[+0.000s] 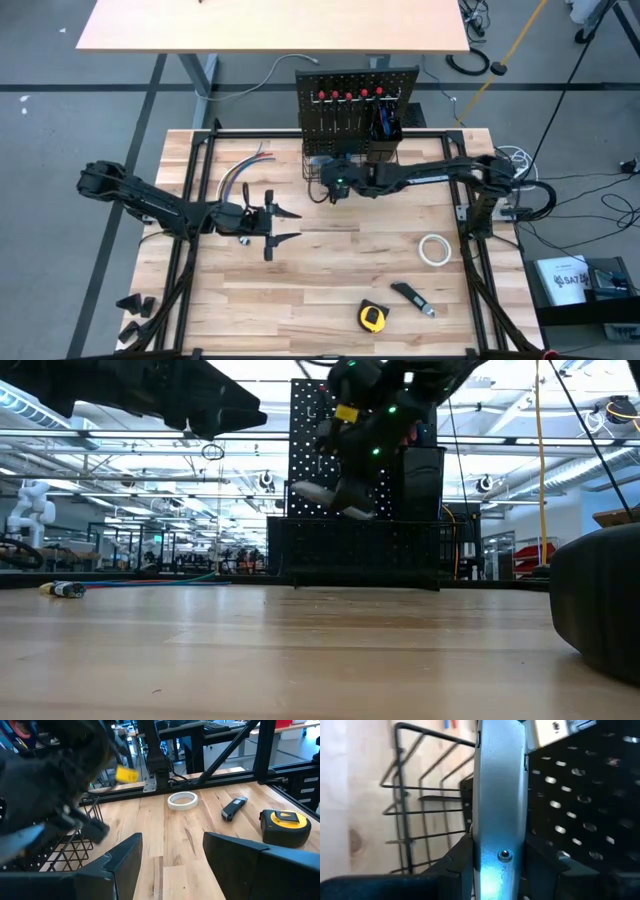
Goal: Hang tools onto peg board
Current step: Put the silver cutter knife into the wire basket bin on the pegboard
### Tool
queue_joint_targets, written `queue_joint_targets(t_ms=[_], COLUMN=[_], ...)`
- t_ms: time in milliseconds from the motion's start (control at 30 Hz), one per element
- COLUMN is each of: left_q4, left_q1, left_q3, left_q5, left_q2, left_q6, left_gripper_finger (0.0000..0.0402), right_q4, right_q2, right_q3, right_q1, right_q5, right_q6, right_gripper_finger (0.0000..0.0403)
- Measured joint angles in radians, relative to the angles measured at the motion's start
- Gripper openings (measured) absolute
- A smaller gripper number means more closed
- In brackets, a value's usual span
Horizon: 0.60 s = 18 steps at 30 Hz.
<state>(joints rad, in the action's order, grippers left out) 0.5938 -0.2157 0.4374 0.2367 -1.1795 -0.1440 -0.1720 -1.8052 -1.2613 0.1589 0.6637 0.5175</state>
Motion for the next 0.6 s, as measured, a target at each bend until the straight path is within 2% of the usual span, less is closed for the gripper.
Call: queue_joint_targets(t_ms=[267, 500, 600], left_q4=[-0.009, -0.009, -0.006], left_q1=[0.000, 0.000, 0.000], left_q3=[0.000, 0.000, 0.000], left_q5=[0.000, 0.000, 0.000], left_q2=[0.000, 0.000, 0.000], left_q6=[0.001, 0.003, 0.005], left_gripper_finger=[0.0217, 0.0217, 0.0217], right_q4=[-0.224, -0.282, -0.294], right_q2=[-0.108, -0.112, -0.112], right_q3=[-0.163, -0.172, -0.172], right_q1=[0.000, 0.023, 0.051], right_q5=[0.018, 0.004, -0.070], right_q6=[-0.052, -0.061, -0.074], right_gripper_finger=[0.0123, 0.0123, 0.0123])
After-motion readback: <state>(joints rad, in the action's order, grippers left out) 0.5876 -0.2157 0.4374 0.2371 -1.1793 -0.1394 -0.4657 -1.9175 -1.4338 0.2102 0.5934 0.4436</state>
